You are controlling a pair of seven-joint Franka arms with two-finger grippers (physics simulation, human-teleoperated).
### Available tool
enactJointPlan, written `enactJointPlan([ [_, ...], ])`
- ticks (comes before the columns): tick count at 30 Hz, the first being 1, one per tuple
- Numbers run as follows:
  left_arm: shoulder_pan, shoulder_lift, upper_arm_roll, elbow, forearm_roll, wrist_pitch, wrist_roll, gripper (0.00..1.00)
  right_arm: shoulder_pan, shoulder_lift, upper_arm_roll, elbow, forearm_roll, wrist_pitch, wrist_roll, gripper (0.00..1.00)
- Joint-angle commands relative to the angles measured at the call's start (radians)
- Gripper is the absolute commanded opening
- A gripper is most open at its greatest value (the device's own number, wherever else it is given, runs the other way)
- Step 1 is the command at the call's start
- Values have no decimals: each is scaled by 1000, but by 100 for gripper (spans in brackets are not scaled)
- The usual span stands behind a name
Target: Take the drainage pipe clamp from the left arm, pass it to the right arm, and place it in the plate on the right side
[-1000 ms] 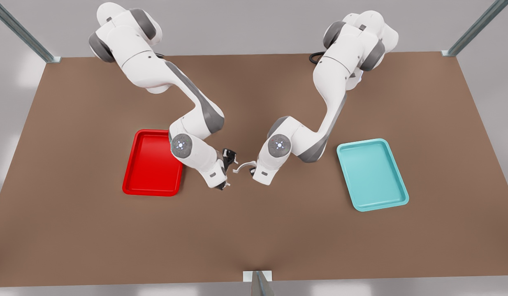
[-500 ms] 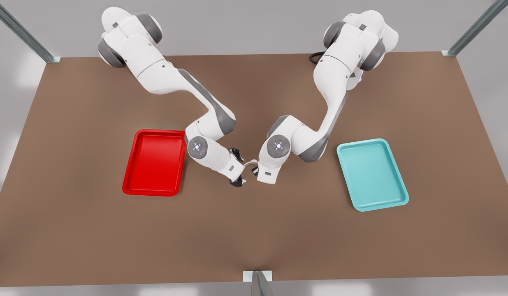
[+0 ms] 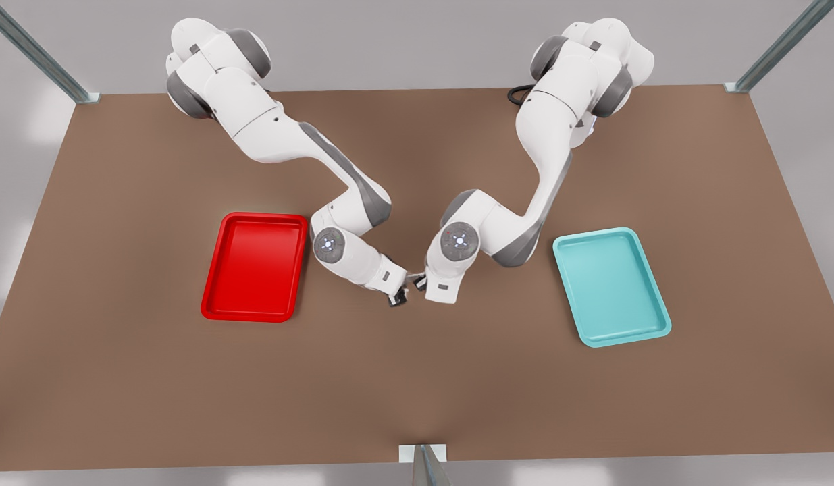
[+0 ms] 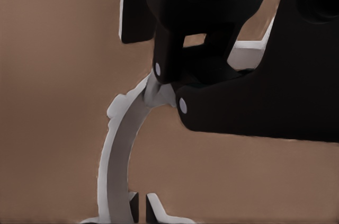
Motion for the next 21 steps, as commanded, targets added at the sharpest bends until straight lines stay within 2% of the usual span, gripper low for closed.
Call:
enactJointPlan([
  [1,2,-1,3,14,6,-46,-35,100,-3,-2,-4,1,-18,6,-141,21],
  [5,39,-24,0,58,-14,-192,-32,100,-8,0,-6,1,-20,5,-141,21],
  [8,264,-188,0,60,53,-514,292,100,-9,-2,-12,-1,-24,3,-142,21],
  [11,404,-200,2,121,217,-625,609,100,-21,-2,-46,-7,-64,-6,-145,21],
  [14,470,-230,0,129,262,-626,1010,100,-135,-13,-46,-7,-121,-84,-213,21],
  [15,488,-300,-3,88,242,-609,1181,100,-181,-16,-46,-7,-121,-119,-270,21],
  [16,531,-522,-6,-259,135,-380,1306,100,-219,-26,-46,-12,-121,-156,-319,21],
  [17,522,-535,-41,-301,125,-353,1297,100,-251,-33,-46,-13,-121,-182,-356,21],
  [21,522,-530,-43,-279,125,-447,1298,100,-397,-91,-44,-70,-121,-281,-480,21],
])
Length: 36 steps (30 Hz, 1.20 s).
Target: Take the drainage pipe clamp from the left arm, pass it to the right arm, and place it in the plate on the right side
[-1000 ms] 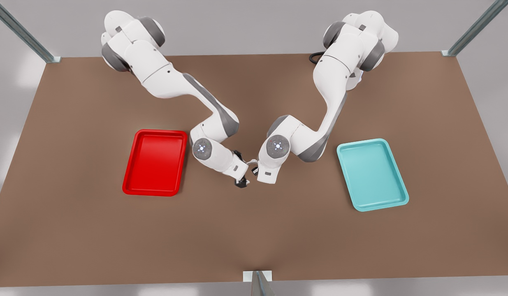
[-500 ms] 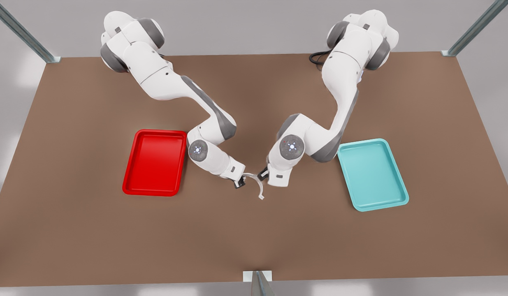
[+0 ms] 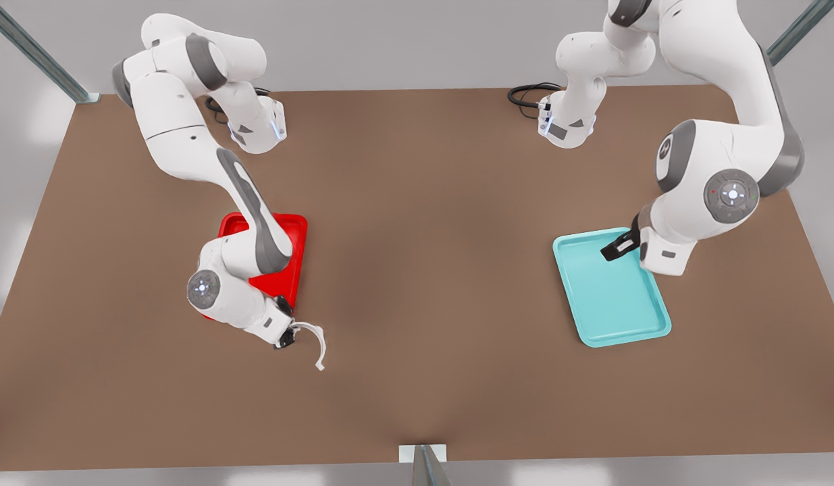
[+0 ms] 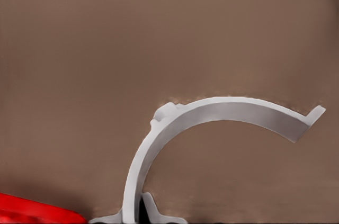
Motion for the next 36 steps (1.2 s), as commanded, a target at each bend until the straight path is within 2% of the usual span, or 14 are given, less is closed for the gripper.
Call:
enactJointPlan([
  [1,-4,-2,-3,-2,-10,-17,726,100,-58,-16,0,-16,-5,-121,-329,21],
  [3,-16,56,0,131,0,-141,726,100,-99,-53,2,-91,-4,-127,-382,21],
  [5,-13,67,1,165,0,-149,724,100,-119,-114,2,-189,-4,-127,-393,21],
  [8,17,61,6,177,-8,-146,726,100,-172,-223,2,-304,4,-140,-425,21],
  [11,19,58,0,177,-25,-185,726,100,-204,-231,2,-382,4,-138,-456,21],
  [14,28,59,3,177,-77,-245,727,100,-205,-306,2,-491,12,-126,-456,21],
  [18,20,61,-2,176,-77,-235,721,100,-233,-381,2,-574,35,-118,-456,24],
  [19,17,59,-3,177,-62,-235,721,100,-233,-378,2,-573,39,-120,-456,100],
  [26,11,58,-8,182,-49,-230,720,100,-231,-366,3,-565,79,-126,-455,100],
  [31,10,56,-9,182,-45,-230,718,100,-181,-289,10,-320,79,-134,-430,100],
  [33,5,58,-8,182,-45,-230,718,100,-162,-246,8,-108,62,-265,-240,100],
  [36,4,58,-8,182,-45,-230,718,100,-161,-272,-4,123,-59,-461,321,100],
])
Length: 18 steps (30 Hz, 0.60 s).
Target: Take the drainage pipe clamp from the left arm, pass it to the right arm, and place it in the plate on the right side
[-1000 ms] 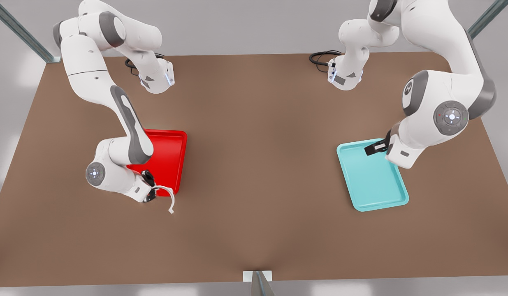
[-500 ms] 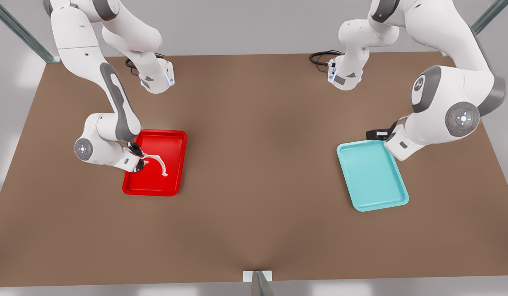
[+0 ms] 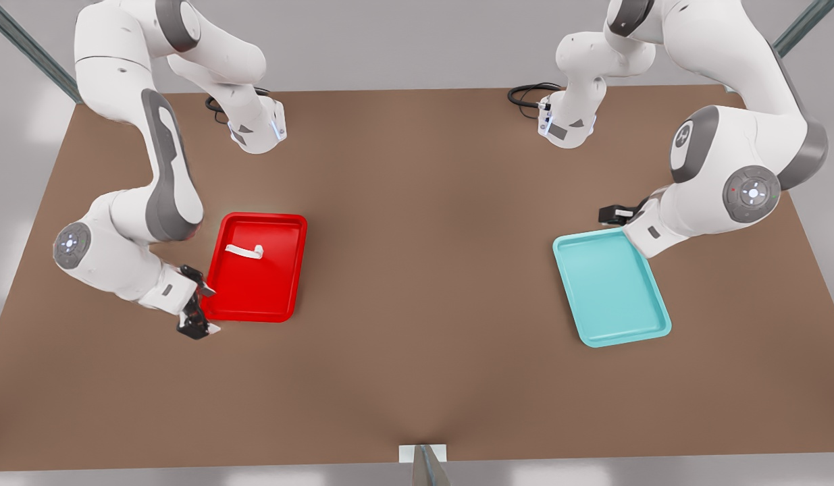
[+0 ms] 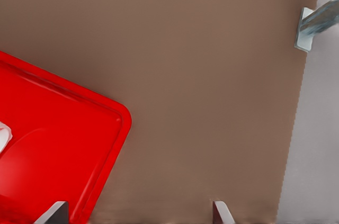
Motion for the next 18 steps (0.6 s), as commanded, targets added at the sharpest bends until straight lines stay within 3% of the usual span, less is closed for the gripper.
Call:
enactJointPlan([
  [1,-1,-1,1,0,1,-2,96,100,2,-37,6,71,-154,-236,822,100],
  [4,-1,-3,-1,0,1,-5,96,100,60,-111,17,84,-192,-484,1632,100],
  [5,1,-3,1,0,1,-5,96,100,59,-110,15,74,-192,-497,1693,100],
  [18,-1,-1,1,0,1,-5,98,100,50,-198,6,25,-185,-463,1701,100],
])
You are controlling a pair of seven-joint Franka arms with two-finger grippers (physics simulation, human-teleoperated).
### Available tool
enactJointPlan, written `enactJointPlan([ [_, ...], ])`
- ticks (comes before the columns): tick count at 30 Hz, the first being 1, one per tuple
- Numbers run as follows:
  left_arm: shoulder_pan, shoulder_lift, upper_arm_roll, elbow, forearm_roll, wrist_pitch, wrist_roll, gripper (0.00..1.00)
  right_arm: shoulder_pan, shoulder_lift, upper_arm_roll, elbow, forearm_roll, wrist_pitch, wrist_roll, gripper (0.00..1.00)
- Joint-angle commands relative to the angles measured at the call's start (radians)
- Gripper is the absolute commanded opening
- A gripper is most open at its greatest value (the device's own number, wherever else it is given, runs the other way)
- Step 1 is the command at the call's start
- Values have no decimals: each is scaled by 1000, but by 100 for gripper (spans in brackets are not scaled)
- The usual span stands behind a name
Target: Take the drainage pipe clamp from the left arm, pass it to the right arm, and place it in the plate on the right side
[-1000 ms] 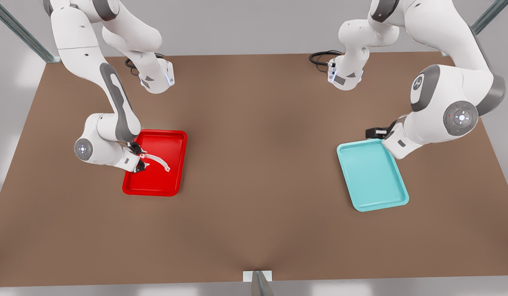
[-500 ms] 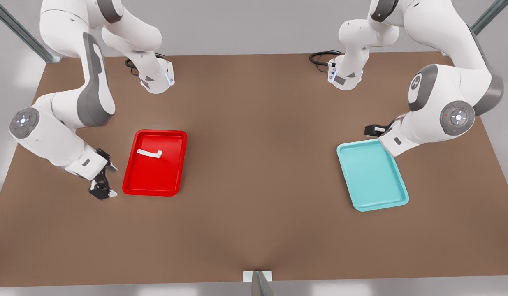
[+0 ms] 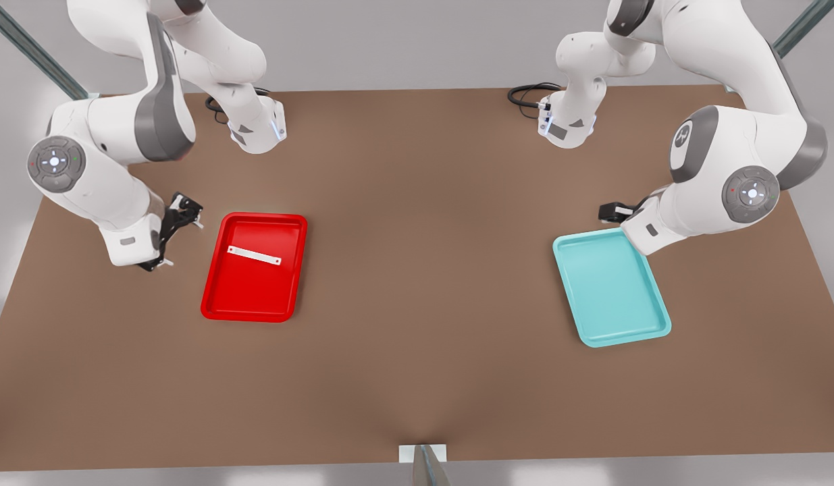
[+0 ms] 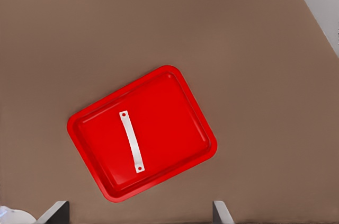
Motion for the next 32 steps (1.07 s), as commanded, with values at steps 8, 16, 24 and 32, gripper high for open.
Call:
enactJointPlan([
  [8,2,-1,0,2,0,-5,38,100,-3,-4,-2,-24,-9,6,666,100],
  [16,2,-1,1,2,0,-8,38,100,-1,-3,-2,-41,-11,19,666,100],
  [24,2,-1,1,2,0,-8,38,100,-1,-4,-2,-46,-12,20,666,100],
  [32,3,-1,1,2,0,-9,39,100,-3,-9,-3,-44,-15,19,668,100],
])
